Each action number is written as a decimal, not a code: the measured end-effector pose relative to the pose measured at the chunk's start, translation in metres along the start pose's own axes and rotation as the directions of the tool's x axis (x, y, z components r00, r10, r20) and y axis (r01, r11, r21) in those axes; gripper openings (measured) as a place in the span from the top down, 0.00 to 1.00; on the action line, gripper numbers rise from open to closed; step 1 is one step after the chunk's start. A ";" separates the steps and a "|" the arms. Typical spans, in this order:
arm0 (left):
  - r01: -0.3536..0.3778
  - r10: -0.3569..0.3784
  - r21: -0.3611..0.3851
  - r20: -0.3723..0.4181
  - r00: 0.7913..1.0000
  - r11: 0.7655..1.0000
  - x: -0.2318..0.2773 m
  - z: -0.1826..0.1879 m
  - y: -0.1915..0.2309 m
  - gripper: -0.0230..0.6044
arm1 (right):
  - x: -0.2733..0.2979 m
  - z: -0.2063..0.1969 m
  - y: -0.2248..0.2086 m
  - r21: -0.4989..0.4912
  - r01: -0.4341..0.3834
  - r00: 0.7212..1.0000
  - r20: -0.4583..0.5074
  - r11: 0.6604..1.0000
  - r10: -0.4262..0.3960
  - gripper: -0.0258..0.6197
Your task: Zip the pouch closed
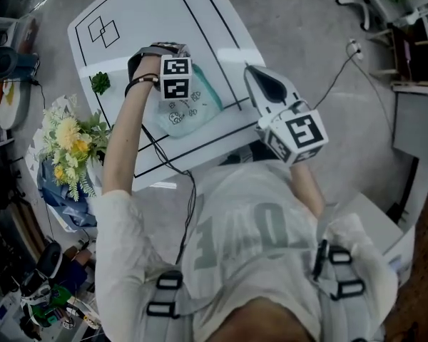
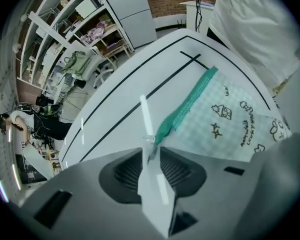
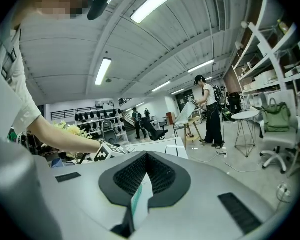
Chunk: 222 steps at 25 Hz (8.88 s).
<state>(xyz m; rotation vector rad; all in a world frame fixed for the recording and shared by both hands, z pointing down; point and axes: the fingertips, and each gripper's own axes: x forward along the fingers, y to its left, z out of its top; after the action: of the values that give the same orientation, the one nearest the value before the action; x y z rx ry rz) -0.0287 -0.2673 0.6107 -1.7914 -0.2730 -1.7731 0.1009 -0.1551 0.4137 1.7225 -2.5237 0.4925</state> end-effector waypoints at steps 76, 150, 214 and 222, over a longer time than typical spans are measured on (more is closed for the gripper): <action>-0.593 0.740 -0.783 -0.510 0.438 -0.188 -0.296 -0.087 -0.062 0.94 | 0.032 0.073 0.048 -0.086 -0.058 0.989 0.133 0.995 0.069 0.95; -0.954 0.993 -0.281 -0.029 0.115 0.103 -0.313 0.022 -0.029 0.94 | 0.014 0.067 0.158 0.704 -0.590 0.725 0.249 0.395 0.642 0.94; -0.591 0.934 -0.793 -0.309 0.179 -0.149 -0.332 -0.051 -0.072 0.94 | 0.039 0.024 0.083 0.645 -0.331 0.918 0.052 0.689 0.392 0.95; -0.536 0.926 -0.823 -0.330 0.183 -0.187 -0.330 -0.047 -0.068 0.94 | 0.037 0.026 0.080 0.528 -0.317 0.931 0.016 0.788 0.364 0.95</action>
<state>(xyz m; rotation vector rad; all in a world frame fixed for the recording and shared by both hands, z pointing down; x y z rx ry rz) -0.1337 -0.1523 0.3080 -2.0457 1.6494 -0.3645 0.0177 -0.1693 0.3788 1.2898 -2.8192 1.3630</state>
